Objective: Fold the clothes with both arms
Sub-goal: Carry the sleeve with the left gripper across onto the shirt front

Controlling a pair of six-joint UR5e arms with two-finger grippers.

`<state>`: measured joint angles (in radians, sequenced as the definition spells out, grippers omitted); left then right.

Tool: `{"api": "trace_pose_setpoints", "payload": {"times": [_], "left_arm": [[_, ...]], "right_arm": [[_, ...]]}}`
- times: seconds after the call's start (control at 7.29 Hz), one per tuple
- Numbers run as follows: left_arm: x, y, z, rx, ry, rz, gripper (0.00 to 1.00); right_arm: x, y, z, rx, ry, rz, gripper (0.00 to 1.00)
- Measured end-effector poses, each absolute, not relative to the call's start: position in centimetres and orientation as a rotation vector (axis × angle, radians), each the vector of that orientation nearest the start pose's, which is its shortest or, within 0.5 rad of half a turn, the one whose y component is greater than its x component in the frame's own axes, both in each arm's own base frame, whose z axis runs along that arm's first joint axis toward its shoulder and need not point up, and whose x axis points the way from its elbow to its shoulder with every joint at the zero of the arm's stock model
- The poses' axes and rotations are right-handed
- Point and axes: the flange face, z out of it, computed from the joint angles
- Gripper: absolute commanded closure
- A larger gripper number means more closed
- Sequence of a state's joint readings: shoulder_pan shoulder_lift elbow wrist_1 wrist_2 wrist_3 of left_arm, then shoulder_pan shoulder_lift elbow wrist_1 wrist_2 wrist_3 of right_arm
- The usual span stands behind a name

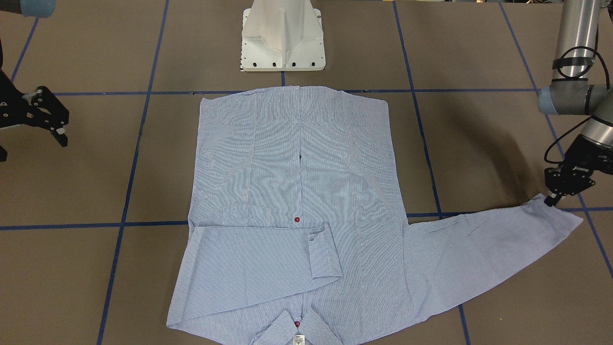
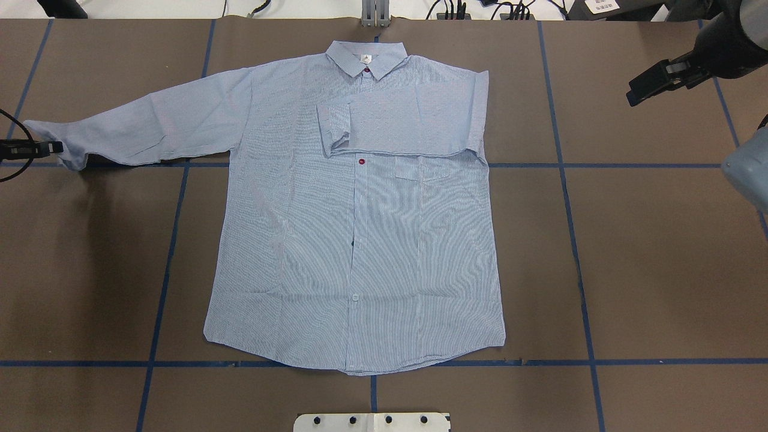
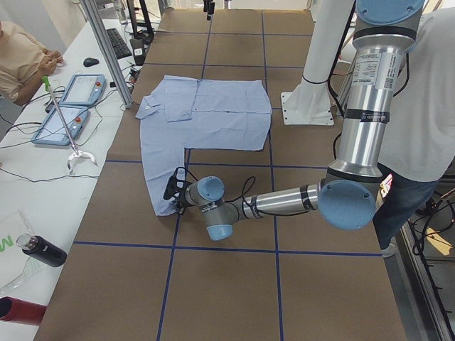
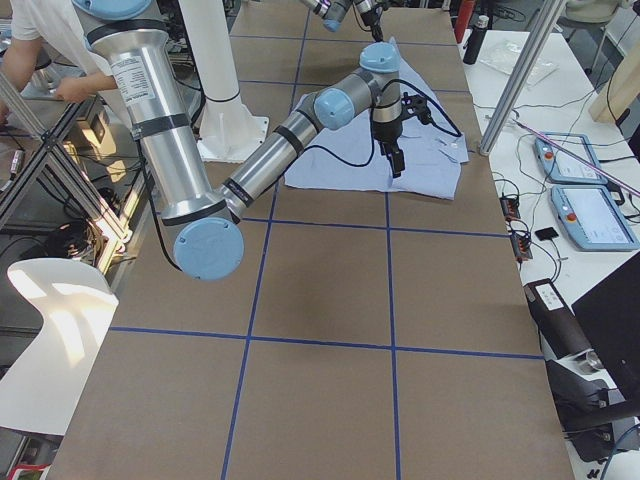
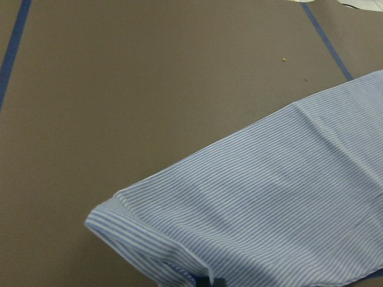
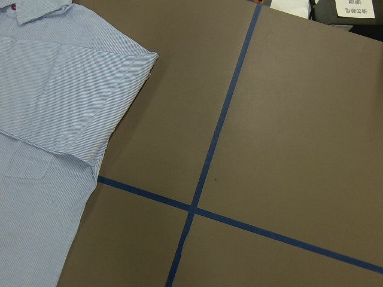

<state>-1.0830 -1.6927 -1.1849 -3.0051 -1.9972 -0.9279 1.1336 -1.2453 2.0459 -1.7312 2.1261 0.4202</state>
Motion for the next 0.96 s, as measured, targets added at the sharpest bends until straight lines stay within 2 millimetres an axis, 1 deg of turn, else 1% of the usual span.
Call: {"api": "trace_pose_setpoints", "payload": {"times": [0.27,0.41,0.55,0.69,0.82,0.96], "left_arm": [[19.5,-56.4,55.0,0.647,1.088,-0.180,1.00],[22.0,-58.9,50.1,0.637,1.110,-0.190,1.00],[25.4,-61.4,45.0,0.610,1.118,-0.181,1.00],[28.7,-62.9,40.4,0.580,1.121,-0.165,1.00],[32.2,-63.8,36.0,0.541,1.127,-0.157,1.00],[36.1,-64.1,31.4,0.506,1.129,-0.165,1.00]], "right_arm": [[-15.5,-52.3,29.2,0.344,-0.747,-0.193,0.00],[-15.6,-52.3,29.2,0.344,-0.747,-0.193,0.00],[-15.6,-52.3,29.3,0.343,-0.747,-0.193,0.00],[-15.6,-52.3,29.3,0.342,-0.747,-0.192,0.00],[-15.6,-52.3,29.3,0.341,-0.747,-0.192,0.00],[-15.6,-52.4,29.3,0.340,-0.747,-0.192,0.00]]}}
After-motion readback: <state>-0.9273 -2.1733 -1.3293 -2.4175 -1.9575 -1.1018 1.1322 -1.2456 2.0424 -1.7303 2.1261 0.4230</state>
